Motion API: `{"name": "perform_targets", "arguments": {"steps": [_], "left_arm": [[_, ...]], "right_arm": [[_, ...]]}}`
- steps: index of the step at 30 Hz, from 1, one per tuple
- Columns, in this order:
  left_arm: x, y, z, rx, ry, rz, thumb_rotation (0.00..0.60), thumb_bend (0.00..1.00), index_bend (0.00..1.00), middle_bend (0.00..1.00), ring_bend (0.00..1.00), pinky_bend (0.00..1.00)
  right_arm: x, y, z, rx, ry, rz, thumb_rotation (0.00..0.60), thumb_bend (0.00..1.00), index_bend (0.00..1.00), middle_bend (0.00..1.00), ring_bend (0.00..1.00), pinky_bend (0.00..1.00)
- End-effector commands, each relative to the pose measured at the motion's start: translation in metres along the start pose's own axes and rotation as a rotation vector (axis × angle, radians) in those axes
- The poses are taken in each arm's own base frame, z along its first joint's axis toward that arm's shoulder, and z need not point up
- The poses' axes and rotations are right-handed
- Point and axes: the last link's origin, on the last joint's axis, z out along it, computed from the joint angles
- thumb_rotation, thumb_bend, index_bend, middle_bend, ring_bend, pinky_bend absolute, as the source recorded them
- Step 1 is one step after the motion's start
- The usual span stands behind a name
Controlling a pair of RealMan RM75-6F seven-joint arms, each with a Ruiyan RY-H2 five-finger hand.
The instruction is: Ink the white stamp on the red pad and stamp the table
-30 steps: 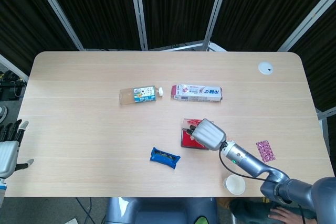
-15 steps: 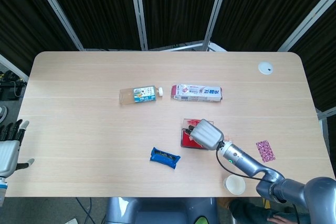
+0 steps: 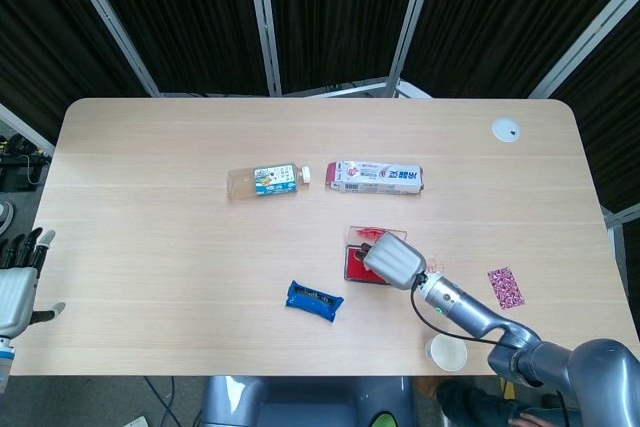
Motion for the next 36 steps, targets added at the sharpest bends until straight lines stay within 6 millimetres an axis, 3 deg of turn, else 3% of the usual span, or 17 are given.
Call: {"name": "perform_targets", "arguments": {"steps": [1,15,24,29,36], "left_arm": [[0.000,0.000,0.000,0.001,-0.001,0.000,0.600,0.00,0.00,0.00,0.00,0.00],[-0.001,0.001,0.000,0.000,-0.010,-0.005,0.600,0.00,0.00,0.00,0.00,0.00],[0.001,0.001,-0.001,-0.005,-0.006,-0.012,0.600,0.00,0.00,0.00,0.00,0.00],[0.002,0.000,-0.002,-0.008,-0.004,-0.016,0.600,0.00,0.00,0.00,0.00,0.00],[0.002,0.001,-0.003,-0.011,-0.003,-0.014,0.600,0.00,0.00,0.00,0.00,0.00]], "right_arm": [[-0.003,-0.001,0.000,0.001,-0.008,-0.002,0.600,0.47,0.55,0.56,0.77,1.00],[-0.008,0.001,-0.003,-0.010,-0.027,0.001,0.600,0.47,0.55,0.56,0.77,1.00],[0.017,0.017,-0.013,-0.050,0.066,0.013,0.600,0.47,0.55,0.56,0.77,1.00],[0.023,0.034,-0.036,-0.078,0.067,-0.017,0.600,0.47,0.55,0.56,0.77,1.00],[-0.004,0.050,-0.074,-0.117,-0.034,-0.061,0.600,0.47,0.55,0.56,0.77,1.00]]}}
